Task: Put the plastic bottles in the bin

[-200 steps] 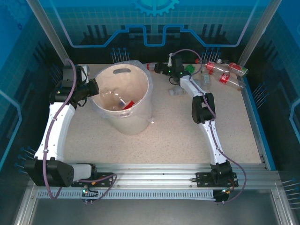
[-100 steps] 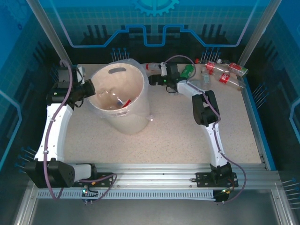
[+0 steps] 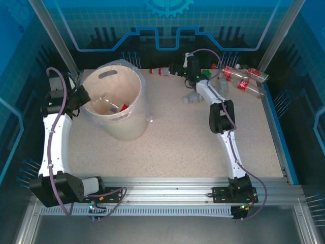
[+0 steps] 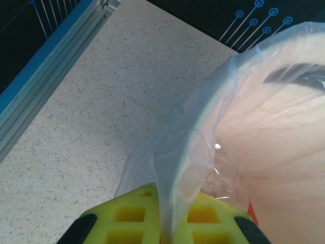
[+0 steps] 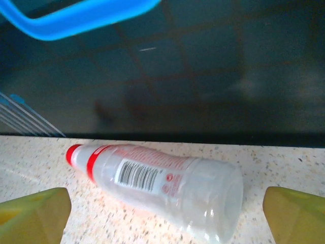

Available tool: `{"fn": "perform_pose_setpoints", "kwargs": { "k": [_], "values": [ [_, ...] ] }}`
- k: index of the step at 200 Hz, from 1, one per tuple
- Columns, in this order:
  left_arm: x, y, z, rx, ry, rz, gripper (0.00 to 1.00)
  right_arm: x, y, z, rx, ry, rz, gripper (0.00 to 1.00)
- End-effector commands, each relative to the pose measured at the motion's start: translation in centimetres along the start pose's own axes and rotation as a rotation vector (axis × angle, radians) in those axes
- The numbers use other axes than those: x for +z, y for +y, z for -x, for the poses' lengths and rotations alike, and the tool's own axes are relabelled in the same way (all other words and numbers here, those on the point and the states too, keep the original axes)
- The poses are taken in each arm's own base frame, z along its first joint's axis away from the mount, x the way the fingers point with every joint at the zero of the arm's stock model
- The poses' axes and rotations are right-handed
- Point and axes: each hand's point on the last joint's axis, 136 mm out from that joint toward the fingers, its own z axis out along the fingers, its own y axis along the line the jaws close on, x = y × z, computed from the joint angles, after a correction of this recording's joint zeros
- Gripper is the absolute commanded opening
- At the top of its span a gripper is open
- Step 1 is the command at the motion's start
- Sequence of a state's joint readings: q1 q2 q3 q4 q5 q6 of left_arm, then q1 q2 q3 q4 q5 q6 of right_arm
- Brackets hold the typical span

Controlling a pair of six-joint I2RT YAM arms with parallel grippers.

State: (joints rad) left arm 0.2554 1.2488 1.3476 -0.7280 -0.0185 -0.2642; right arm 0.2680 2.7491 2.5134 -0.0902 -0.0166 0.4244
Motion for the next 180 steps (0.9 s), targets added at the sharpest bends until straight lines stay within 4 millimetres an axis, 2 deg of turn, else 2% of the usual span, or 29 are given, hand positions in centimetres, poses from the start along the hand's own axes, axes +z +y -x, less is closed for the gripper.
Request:
{"fn": "perform_pose_setpoints", "kwargs": {
  "k": [1, 27, 45, 62, 91, 120, 130, 144, 180],
  "values": [
    [-0.5, -1.3, 2.0, -0.064, -0.083, -0.076, 0.0, 1.4, 0.1, -1.9, 0.082, 0.046, 0.049, 0.98],
    [-0.1, -1.3, 2.2, -0.072, -0.084, -0.074, 0.0, 1.9, 0.8, -2.6, 0.096, 0.051, 0.113, 0.97],
    [-0.1, -1.5, 2.3, -0.075, -0.085, -0.082, 0.0, 1.6, 2.0, -3.2, 0.091, 0.078, 0.184, 0.96],
    [0.0, -1.5, 2.3, -0.071, -0.085, -0.083, 0.0, 0.6, 4.3, -3.5, 0.031, 0.079, 0.254, 0.96],
    [-0.1, -1.2, 2.2, -0.063, -0.086, -0.077, 0.0, -2.1, 9.6, -4.4, -0.116, 0.093, 0.382, 0.96],
    [-0.1, -0.7, 2.1, -0.083, -0.081, -0.087, 0.0, -6.1, 13.9, -6.1, -0.217, 0.125, 0.498, 0.95],
    [-0.2, -0.4, 2.2, -0.089, -0.084, -0.087, 0.0, -7.2, 14.1, -6.5, -0.262, 0.124, 0.468, 0.95],
    [-0.1, -0.3, 2.1, -0.091, -0.08, -0.09, 0.0, -7.9, 12.8, -6.3, -0.301, 0.128, 0.345, 0.95],
    [0.0, -0.3, 2.2, -0.088, -0.073, -0.099, 0.0, -6.6, 7.7, -6.0, -0.355, 0.154, 0.026, 0.97]
  ]
}}
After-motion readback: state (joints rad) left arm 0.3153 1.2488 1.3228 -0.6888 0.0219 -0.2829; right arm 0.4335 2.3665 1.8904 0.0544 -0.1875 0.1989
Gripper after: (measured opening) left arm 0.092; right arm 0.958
